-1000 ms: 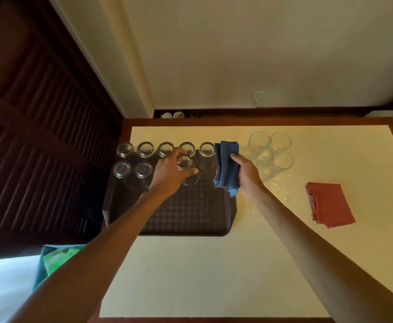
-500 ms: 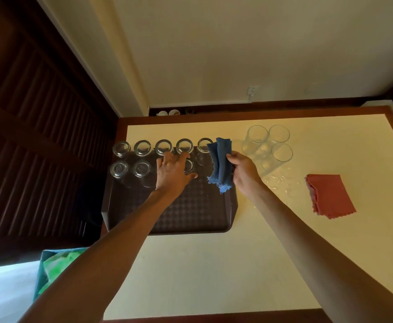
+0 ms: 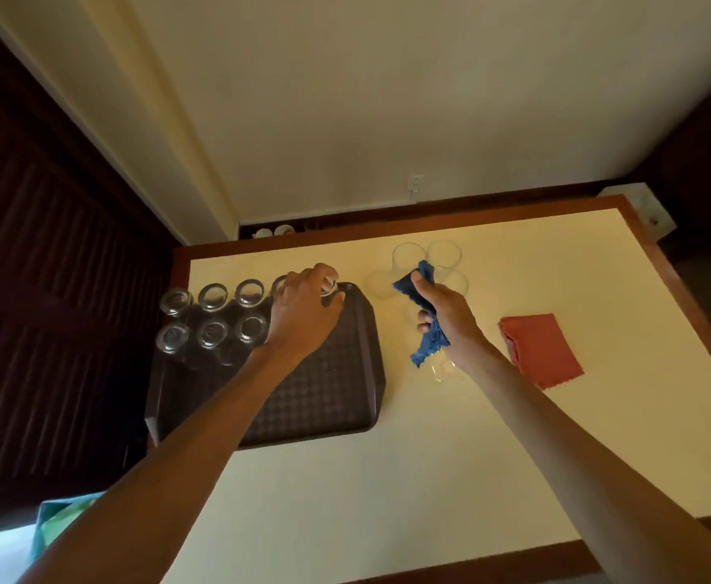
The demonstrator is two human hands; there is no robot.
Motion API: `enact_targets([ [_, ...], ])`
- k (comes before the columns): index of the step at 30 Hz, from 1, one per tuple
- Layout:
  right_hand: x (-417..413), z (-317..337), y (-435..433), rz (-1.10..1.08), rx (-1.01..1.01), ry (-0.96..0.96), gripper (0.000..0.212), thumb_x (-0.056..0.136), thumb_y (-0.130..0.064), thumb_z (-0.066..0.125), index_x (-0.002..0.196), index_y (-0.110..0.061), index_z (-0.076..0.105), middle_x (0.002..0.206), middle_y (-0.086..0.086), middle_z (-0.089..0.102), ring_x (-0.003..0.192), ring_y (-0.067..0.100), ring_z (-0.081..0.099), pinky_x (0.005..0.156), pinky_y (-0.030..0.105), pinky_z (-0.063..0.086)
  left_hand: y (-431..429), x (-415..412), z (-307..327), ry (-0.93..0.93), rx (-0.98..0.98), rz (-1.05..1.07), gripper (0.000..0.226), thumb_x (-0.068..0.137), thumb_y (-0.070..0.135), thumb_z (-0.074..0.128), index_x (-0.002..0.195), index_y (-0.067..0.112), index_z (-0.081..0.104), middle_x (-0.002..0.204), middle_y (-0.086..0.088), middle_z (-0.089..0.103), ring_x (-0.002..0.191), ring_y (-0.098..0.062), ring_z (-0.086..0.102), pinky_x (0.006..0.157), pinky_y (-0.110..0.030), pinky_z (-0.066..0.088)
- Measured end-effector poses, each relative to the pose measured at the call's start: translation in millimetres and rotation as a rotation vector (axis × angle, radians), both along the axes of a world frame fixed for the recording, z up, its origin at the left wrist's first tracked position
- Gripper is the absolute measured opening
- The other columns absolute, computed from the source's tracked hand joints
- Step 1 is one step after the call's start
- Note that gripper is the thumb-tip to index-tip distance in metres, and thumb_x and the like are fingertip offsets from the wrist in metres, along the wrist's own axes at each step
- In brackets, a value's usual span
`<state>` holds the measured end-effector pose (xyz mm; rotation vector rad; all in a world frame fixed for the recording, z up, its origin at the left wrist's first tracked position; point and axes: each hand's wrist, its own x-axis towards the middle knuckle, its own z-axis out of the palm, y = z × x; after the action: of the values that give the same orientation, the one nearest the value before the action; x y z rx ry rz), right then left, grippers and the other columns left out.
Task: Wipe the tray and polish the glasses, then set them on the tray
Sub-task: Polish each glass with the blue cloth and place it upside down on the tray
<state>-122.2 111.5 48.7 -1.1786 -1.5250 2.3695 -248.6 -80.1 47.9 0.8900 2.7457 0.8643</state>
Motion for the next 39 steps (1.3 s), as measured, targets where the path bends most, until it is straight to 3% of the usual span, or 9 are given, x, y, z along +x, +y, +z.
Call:
enact_targets([
  [11, 37.4, -9.6, 124.1, -0.267, -0.01, -0.066, 0.04, 0.101, -0.051, 0.05, 0.089, -0.014, 0.058, 0.065, 0.002, 0.049, 0.046, 0.011, 0.043, 0.044, 0.025, 0.035, 151.9, 51.7, -25.6, -0.141, -0.212, -0.143, 0.061, 0.089, 0.06, 0.072, 0.135, 0.022, 0.058, 0.132, -0.001, 0.061, 0.122, -0.019, 0.052, 0.092, -0.031, 0.044],
  [13, 37.7, -18.2, 135.2, -0.269, 0.013, -0.1, 0.043, 0.101, -0.055, 0.047, 0.092, -0.016, 0.062, 0.074, 0.003, 0.058, 0.056, 0.015, 0.053, 0.053, 0.03, 0.044, 168.9, 57.8, -32.9, -0.084, -0.304, -0.125, 0.073, 0.087, 0.066, 0.069, 0.141, 0.019, 0.054, 0.14, -0.006, 0.053, 0.13, -0.024, 0.046, 0.1, -0.037, 0.045],
  [16, 40.6, -32.9, 150.8, -0.258, 0.028, -0.147, 0.046, 0.1, -0.058, 0.045, 0.11, -0.017, 0.064, 0.098, 0.002, 0.067, 0.091, 0.023, 0.066, 0.088, 0.043, 0.054, 191.7, 64.5, -45.8, 0.024, -0.461, -0.073, 0.086, 0.081, 0.08, 0.064, 0.138, 0.015, 0.055, 0.137, -0.009, 0.048, 0.128, -0.027, 0.044, 0.103, -0.04, 0.043],
  [19, 45.0, -37.5, 154.6, -0.222, 0.061, -0.109, 0.048, 0.105, -0.052, 0.038, 0.126, -0.013, 0.057, 0.109, 0.004, 0.066, 0.098, 0.022, 0.065, 0.089, 0.038, 0.054, 203.4, 69.3, -56.2, 0.046, -0.5, -0.02, 0.087, 0.078, 0.083, 0.063, 0.13, 0.014, 0.059, 0.132, -0.009, 0.046, 0.124, -0.027, 0.044, 0.1, -0.04, 0.043],
  [21, 48.0, -38.7, 155.1, -0.202, 0.118, -0.102, 0.045, 0.107, -0.047, 0.034, 0.129, -0.013, 0.053, 0.11, 0.002, 0.065, 0.097, 0.018, 0.064, 0.081, 0.032, 0.054, 207.7, 70.8, -59.5, 0.065, -0.477, 0.007, 0.081, 0.079, 0.079, 0.066, 0.127, 0.015, 0.062, 0.132, -0.009, 0.046, 0.124, -0.027, 0.044, 0.098, -0.039, 0.043],
  [26, 52.5, -44.9, 157.6, -0.137, 0.184, -0.135, 0.054, 0.105, -0.055, 0.032, 0.143, -0.019, 0.048, 0.131, 0.006, 0.06, 0.117, 0.027, 0.06, 0.099, 0.045, 0.051, 204.8, 71.5, -60.8, 0.009, -0.335, 0.066, 0.068, 0.071, 0.068, 0.08, 0.114, 0.017, 0.068, 0.122, -0.004, 0.046, 0.115, -0.025, 0.045, 0.092, -0.037, 0.047],
  [31, 46.9, -30.7, 152.1, -0.12, 0.175, -0.179, 0.057, 0.103, -0.059, 0.033, 0.144, -0.021, 0.047, 0.13, 0.007, 0.061, 0.114, 0.031, 0.062, 0.077, 0.037, 0.054, 182.9, 75.8, -41.7, -0.147, -0.09, 0.123, 0.074, 0.069, 0.06, 0.087, 0.12, 0.014, 0.06, 0.126, -0.004, 0.048, 0.118, -0.023, 0.048, 0.094, -0.037, 0.049],
  [36, 22.3, -0.1, 122.7, -0.07, 0.102, -0.169, 0.057, 0.102, -0.059, 0.035, 0.14, -0.019, 0.049, 0.124, 0.004, 0.061, 0.11, 0.026, 0.061, 0.095, 0.042, 0.051, 157.9, 63.1, 9.6, -0.325, 0.111, 0.181, 0.06, 0.074, 0.051, 0.088, 0.108, 0.019, 0.05, 0.102, 0.007, 0.063, 0.087, -0.008, 0.062, 0.063, -0.016, 0.043],
  [39, 1.9, 24.5, 92.1, -0.043, 0.021, -0.123, 0.052, 0.103, -0.058, 0.036, 0.123, -0.016, 0.058, 0.12, 0.007, 0.064, 0.1, 0.026, 0.064, 0.101, 0.046, 0.05, 137.8, 52.7, 44.8, -0.312, 0.227, 0.241, 0.055, 0.076, 0.049, 0.087, 0.105, 0.021, 0.05, 0.1, 0.011, 0.068, 0.087, -0.006, 0.065, 0.063, -0.019, 0.049],
])
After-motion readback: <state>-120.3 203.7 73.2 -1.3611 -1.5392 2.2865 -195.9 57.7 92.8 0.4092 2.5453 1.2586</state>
